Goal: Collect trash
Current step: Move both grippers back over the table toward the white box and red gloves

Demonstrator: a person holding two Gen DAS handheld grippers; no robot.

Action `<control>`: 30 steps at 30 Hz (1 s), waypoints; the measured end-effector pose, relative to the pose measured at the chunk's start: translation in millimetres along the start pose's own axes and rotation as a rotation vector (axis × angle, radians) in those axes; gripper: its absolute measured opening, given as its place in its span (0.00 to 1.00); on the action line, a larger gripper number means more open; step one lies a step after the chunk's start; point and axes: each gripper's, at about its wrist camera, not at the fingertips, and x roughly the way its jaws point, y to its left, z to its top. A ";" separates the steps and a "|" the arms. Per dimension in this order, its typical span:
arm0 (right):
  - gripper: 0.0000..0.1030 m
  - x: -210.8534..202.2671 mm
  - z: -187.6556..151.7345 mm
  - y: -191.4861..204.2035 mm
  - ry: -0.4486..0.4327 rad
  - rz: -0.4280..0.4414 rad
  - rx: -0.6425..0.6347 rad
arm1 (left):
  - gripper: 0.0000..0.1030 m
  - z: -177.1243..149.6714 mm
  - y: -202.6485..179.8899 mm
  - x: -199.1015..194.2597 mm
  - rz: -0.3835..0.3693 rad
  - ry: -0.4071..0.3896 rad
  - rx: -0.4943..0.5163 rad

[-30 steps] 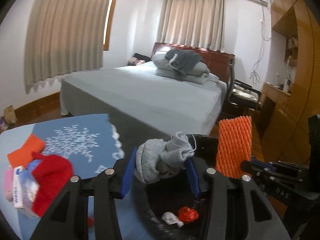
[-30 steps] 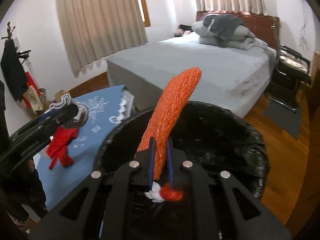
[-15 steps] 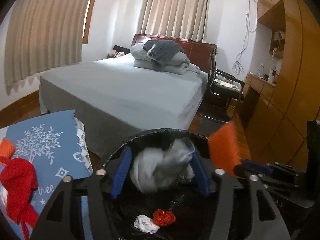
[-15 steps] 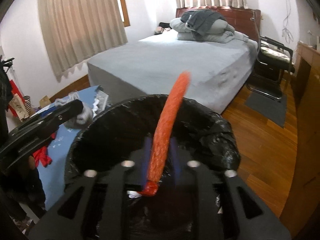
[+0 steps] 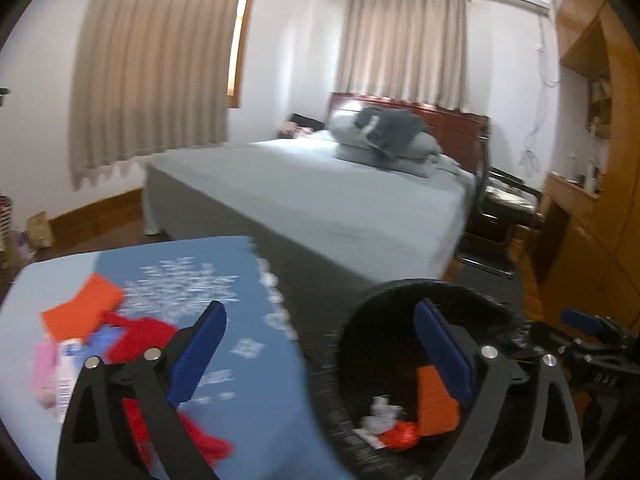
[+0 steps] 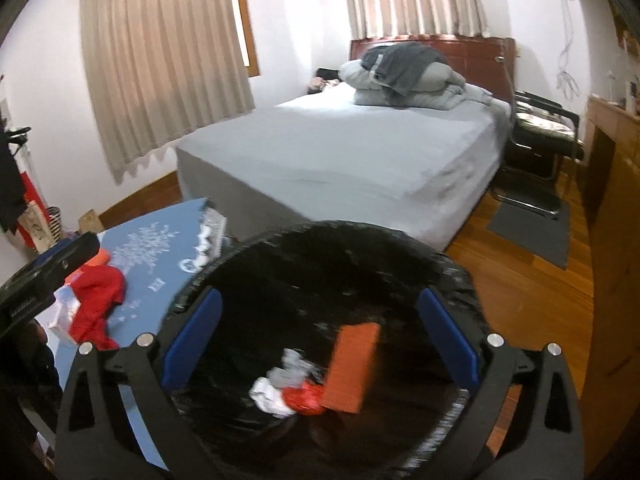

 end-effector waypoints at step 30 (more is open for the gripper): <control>0.93 95.7 2.4 244.8 0.068 0.340 -0.264 | 0.92 -54.0 202.7 -71.4 0.472 0.014 -0.153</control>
